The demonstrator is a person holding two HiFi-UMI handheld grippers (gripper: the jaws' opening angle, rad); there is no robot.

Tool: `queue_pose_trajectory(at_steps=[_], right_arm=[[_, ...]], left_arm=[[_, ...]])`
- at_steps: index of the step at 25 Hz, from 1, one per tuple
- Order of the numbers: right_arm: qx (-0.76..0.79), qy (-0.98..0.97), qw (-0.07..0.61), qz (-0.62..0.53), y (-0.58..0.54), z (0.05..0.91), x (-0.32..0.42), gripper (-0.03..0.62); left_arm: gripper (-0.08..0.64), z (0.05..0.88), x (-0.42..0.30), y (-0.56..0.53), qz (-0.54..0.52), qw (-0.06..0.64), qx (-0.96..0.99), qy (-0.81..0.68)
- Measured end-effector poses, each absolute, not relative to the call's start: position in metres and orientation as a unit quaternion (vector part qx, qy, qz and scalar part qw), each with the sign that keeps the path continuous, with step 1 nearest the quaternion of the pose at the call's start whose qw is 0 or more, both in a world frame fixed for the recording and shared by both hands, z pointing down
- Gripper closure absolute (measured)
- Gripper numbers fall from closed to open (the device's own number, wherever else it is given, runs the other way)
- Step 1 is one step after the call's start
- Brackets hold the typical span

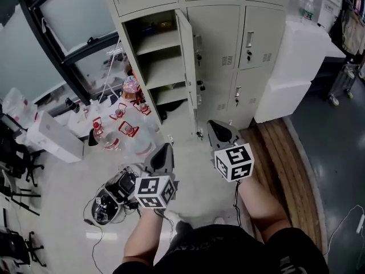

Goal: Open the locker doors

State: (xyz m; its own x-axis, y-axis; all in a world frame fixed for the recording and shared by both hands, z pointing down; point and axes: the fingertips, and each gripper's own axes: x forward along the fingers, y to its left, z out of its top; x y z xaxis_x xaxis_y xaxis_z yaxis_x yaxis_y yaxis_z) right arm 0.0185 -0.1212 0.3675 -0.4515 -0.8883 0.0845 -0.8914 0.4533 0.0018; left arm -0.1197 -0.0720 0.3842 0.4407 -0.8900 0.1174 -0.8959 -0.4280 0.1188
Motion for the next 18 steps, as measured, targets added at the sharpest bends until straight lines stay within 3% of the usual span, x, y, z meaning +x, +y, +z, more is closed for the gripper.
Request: queue_pose_trajectory(at_steps=[18], right_arm=[[0.498,-0.866,0.037,0.019,-0.080,0.371,0.029,0.592]], left_arm=[[0.561,0.384,-0.092,-0.040,0.011,0.084,0.838,-0.539]])
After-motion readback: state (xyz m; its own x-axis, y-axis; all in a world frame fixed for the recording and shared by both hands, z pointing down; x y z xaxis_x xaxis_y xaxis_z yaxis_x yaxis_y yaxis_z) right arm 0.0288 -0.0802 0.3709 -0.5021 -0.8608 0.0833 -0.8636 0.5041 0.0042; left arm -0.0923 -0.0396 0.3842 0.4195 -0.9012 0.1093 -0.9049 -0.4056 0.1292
